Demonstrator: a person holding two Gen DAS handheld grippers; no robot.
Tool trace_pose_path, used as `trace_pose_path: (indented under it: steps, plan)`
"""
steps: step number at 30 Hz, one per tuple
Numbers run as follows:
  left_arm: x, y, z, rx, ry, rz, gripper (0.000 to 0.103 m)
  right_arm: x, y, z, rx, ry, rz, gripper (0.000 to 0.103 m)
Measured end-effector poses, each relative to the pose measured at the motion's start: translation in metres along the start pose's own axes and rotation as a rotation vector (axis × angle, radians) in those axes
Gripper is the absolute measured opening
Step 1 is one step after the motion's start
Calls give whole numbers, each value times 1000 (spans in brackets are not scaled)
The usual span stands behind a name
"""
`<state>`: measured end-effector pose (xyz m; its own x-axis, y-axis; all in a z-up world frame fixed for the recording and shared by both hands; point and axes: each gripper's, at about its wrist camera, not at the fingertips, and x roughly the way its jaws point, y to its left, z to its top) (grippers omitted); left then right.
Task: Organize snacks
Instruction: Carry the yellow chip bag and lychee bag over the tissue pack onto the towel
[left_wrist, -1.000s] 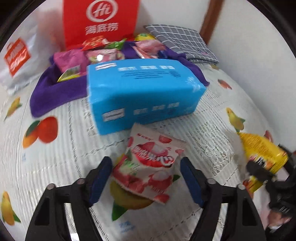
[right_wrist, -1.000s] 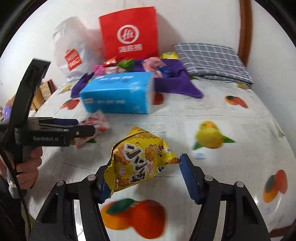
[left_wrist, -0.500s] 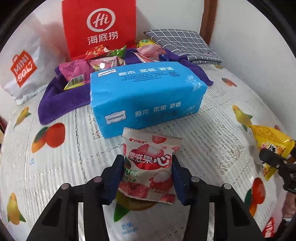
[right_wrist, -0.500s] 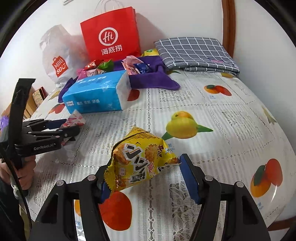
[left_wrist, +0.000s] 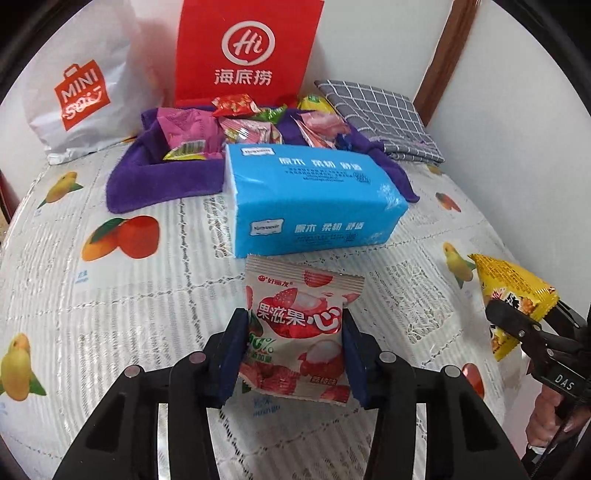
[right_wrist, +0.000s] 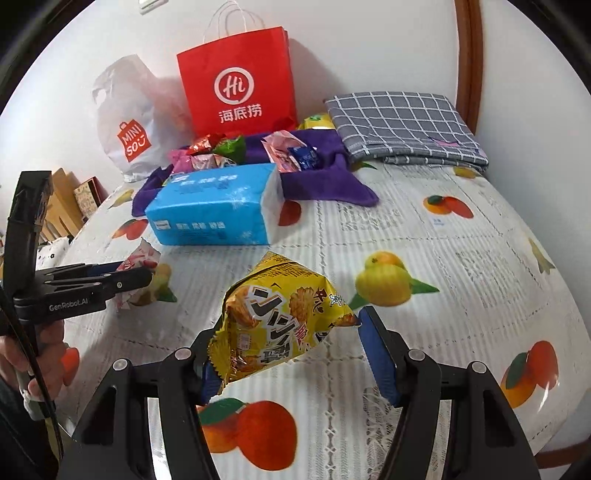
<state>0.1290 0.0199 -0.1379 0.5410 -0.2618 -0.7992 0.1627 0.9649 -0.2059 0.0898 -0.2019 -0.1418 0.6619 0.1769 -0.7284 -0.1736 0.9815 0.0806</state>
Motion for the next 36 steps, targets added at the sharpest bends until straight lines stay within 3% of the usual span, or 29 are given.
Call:
trace_pose_path:
  steps: [8,28,36]
  plan:
    - [-23,1,1,-31,-10,-58,46,-9,15,19,3,-23,25,65]
    - [-63,7,49,-46,-92,-76,46,-21,35,77,-15,-90,44,65]
    - [-63,10,68,-52,-95,-78,46,-16,36,100,-22,-109,48,65]
